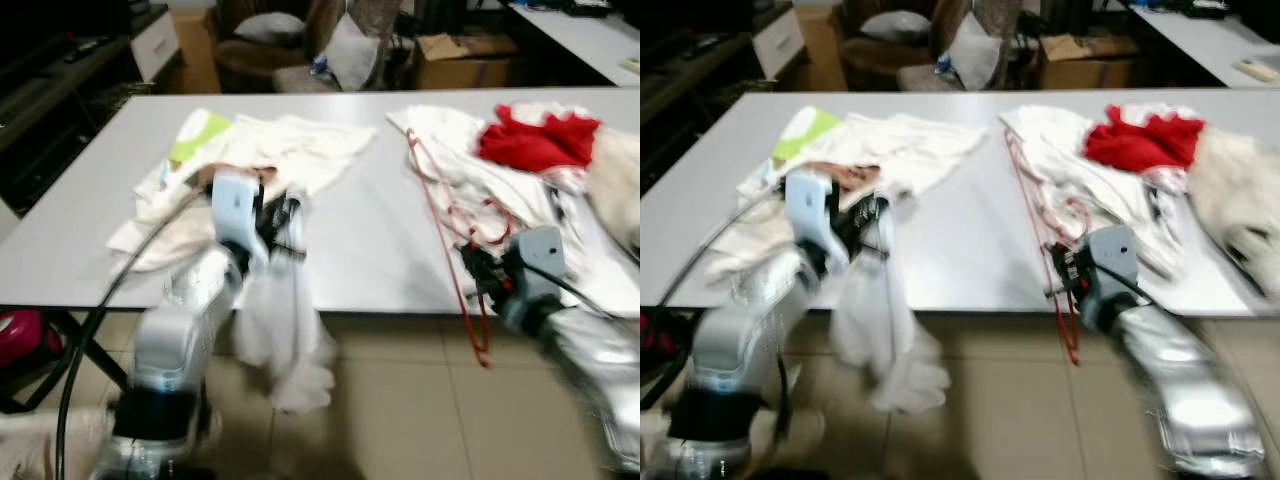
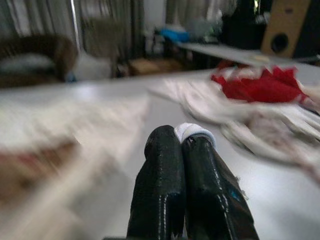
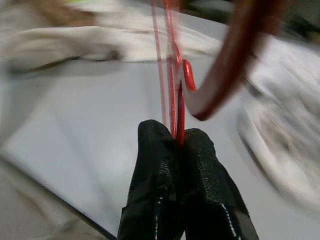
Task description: Hang hanger
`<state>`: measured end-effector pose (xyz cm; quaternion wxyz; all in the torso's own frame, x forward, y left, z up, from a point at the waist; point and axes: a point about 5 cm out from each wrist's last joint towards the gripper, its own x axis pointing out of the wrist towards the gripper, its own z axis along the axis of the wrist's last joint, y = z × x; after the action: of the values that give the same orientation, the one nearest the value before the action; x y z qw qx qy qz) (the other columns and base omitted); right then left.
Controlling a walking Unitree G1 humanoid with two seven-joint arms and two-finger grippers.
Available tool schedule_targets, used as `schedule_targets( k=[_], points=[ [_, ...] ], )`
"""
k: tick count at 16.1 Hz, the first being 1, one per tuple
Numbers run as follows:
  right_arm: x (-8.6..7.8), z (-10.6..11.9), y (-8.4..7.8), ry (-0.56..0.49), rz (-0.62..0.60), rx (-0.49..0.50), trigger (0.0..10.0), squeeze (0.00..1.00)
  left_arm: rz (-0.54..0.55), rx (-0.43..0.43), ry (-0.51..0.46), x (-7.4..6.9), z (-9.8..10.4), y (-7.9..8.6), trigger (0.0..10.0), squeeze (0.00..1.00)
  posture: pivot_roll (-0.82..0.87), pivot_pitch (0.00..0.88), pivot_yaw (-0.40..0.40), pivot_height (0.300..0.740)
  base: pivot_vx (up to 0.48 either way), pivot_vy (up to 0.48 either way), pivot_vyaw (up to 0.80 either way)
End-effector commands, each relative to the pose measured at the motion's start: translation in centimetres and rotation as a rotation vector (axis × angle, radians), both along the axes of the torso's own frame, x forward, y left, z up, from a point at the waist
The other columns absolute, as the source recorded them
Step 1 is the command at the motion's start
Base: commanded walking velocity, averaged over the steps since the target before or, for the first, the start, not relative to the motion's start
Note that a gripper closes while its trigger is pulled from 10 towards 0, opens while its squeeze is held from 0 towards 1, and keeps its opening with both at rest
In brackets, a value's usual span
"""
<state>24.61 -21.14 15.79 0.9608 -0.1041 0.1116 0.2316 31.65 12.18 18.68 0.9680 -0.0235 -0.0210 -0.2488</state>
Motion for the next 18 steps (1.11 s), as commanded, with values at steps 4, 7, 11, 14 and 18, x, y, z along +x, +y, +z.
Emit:
schedule_targets(
  k=[4, 7, 11, 14, 18],
  points=[
    [-4.9, 4.4, -2.2, 0.132, 0.444, -0.161, 10.0, 0.0, 0.005, 0.059, -0.059, 3.3, 3.2, 1.1, 10.0, 0.0, -0.11, 0.0, 0.053, 0.74, 0.366, 0.0, 0.0],
    [-6.5, 6.3, -3.2, 0.213, 0.556, -0.242, 10.0, 0.0, 0.088, 0.201, -0.003, 5.6, 3.0, 2.6, 10.0, 0.0, -0.11, 0.0, 0.049, 0.74, 0.336, 0.0, 0.0],
    [-6.8, 8.3, -3.0, 0.198, 0.654, -0.224, 10.0, 0.0, 0.044, 0.272, -0.018, 6.9, 4.0, 2.0, 10.0, 0.0, -0.11, 0.0, 0.041, 0.74, 0.0, 0.0, 0.0],
    [-5.6, 7.2, -3.0, 0.237, 0.636, -0.28, 10.0, 0.0, -0.059, 0.198, -0.075, 7.0, 6.3, 0.2, 10.0, 0.0, -0.11, 0.0, 0.031, 0.74, 0.0, 0.0, 0.0],
    [-3.0, 5.9, -1.5, 0.231, 0.674, -0.286, 10.0, 0.0, -0.186, 0.138, -0.149, 6.1, 9.6, -2.2, 10.0, 0.0, -0.09, 0.0, 0.021, 0.74, 0.0, 0.0, 0.0]
  ],
)
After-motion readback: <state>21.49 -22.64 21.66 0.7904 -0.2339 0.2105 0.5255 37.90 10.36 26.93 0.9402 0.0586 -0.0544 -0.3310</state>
